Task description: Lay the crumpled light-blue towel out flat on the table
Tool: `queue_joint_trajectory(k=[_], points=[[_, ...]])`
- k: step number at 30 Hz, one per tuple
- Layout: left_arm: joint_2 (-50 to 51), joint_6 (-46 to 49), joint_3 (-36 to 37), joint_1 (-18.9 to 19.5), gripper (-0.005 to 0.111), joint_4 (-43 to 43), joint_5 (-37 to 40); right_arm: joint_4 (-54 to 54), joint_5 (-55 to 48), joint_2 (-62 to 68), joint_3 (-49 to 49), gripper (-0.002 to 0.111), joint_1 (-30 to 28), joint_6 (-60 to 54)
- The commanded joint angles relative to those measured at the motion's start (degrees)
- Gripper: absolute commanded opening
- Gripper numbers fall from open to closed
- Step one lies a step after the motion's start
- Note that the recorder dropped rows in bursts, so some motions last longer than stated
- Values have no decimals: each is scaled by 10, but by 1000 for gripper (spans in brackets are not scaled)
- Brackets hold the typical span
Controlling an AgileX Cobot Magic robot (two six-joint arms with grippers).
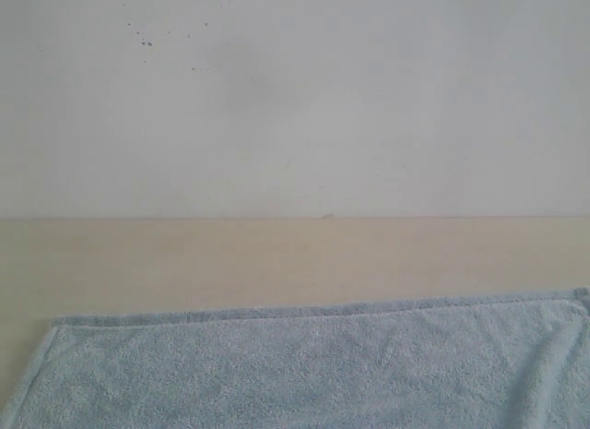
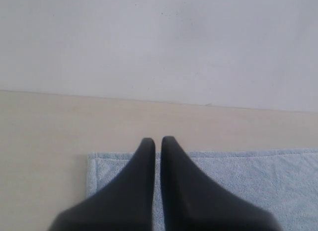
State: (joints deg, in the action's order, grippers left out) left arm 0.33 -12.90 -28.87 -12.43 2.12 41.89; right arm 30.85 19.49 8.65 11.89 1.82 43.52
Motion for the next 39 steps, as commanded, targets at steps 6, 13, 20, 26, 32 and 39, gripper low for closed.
queue_joint_trajectory(k=[6,13,20,26,32,39], points=[[-3,-4,3,-1,4,-5,-2,-149,28,-2,-65,0,0,-122],[-3,-4,3,-1,4,-5,-2,-309,-49,-2,-75,0,0,-322],[-3,-4,3,-1,4,-5,-2,-305,-99,-2,-85,0,0,-353],[-3,-4,3,-1,4,-5,-2,-305,-112,-15,-116,0,0,-381],[-3,-4,3,-1,4,-5,-2,-305,-183,-64,-119,0,0,-398],[-3,-4,3,-1,4,-5,-2,-305,-227,-74,-119,0,0,-398]])
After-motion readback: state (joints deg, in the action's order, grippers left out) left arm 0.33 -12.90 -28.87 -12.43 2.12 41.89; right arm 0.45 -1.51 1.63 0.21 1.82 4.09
